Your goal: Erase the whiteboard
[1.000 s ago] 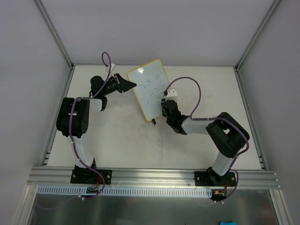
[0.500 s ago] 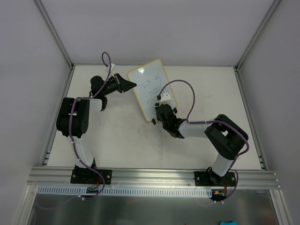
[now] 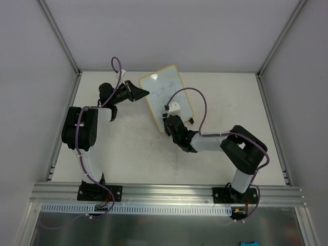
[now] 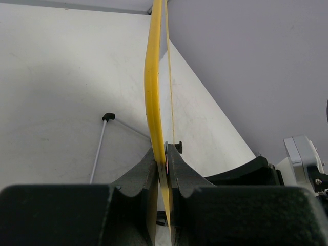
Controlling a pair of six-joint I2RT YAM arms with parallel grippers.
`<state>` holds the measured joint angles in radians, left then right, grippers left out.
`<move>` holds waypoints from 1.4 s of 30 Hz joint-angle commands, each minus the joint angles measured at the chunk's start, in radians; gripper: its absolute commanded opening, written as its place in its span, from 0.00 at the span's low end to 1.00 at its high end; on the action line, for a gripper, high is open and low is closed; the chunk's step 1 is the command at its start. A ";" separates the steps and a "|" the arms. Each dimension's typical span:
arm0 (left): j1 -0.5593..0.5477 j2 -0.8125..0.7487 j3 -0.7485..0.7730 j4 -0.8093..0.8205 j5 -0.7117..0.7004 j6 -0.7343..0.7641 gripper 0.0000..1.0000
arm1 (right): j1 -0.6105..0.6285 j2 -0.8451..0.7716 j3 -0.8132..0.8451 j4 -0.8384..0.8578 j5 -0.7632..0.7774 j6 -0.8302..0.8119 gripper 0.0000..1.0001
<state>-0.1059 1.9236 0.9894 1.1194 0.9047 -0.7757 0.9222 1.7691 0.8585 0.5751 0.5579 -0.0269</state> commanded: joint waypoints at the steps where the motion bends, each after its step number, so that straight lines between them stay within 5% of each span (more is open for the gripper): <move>1: -0.017 -0.051 0.000 0.034 0.048 0.078 0.00 | 0.006 0.013 0.025 0.060 0.060 0.007 0.00; 7: -0.017 -0.054 -0.001 0.034 0.048 0.079 0.00 | -0.091 -0.031 -0.048 0.060 0.002 0.111 0.00; 15: -0.017 -0.054 0.002 0.034 0.053 0.078 0.00 | -0.175 -0.112 -0.093 0.060 0.004 0.058 0.00; 24: -0.017 -0.051 0.005 0.036 0.054 0.076 0.00 | -0.298 -0.155 -0.006 -0.046 -0.183 0.007 0.00; 42: -0.017 -0.035 0.014 0.031 0.057 0.072 0.00 | -0.379 0.016 0.166 -0.096 -0.337 -0.042 0.00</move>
<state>-0.1101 1.9167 0.9894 1.1110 0.9062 -0.7708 0.5667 1.7645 0.9939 0.4896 0.2501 -0.0700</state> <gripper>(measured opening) 0.083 0.341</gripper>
